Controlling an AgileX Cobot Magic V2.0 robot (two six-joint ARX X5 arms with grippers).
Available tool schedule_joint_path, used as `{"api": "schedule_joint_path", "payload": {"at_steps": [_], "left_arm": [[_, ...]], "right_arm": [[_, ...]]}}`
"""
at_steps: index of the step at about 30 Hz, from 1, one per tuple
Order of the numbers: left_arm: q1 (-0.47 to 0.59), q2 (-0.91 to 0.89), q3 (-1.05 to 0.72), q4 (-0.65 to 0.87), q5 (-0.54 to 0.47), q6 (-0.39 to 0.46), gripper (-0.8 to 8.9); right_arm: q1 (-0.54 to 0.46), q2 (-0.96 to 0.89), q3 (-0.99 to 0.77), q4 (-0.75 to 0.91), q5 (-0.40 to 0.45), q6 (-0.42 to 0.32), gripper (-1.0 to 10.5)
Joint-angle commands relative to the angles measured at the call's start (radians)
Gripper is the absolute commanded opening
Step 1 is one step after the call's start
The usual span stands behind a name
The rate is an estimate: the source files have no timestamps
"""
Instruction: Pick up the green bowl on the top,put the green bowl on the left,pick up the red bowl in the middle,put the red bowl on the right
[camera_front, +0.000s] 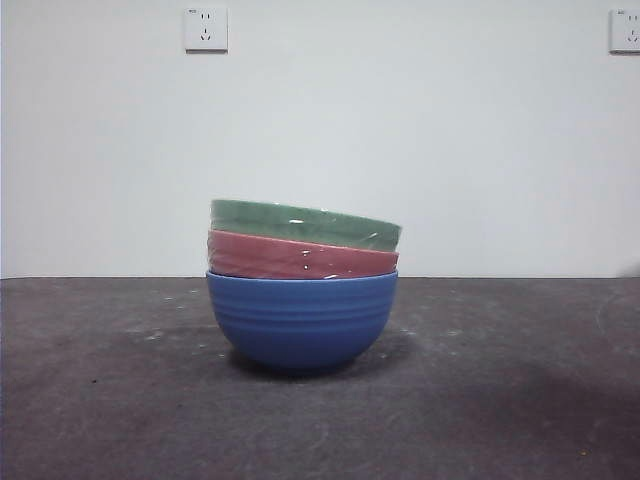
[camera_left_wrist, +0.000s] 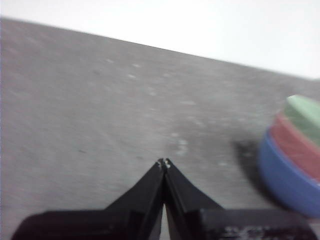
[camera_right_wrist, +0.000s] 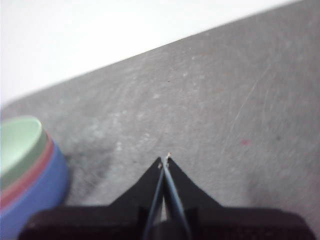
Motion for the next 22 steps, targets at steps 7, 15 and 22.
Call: {"api": "schedule_joint_path", "payload": {"at_steps": [7,15,22], "left_arm": [[0.002,-0.001,-0.011,-0.005,0.070,-0.132,-0.07],[0.002,0.079,0.096,-0.101,0.070,-0.158,-0.07],[0.002,0.262,0.259,-0.103,0.080,-0.109,-0.07]], "right_arm": [[-0.003,0.002,-0.004,-0.002,-0.060,0.171,-0.2],[-0.003,0.096,0.140,-0.148,-0.056,0.150,-0.2],[-0.003,0.278,0.319,-0.174,-0.058,0.063,-0.2]]}}
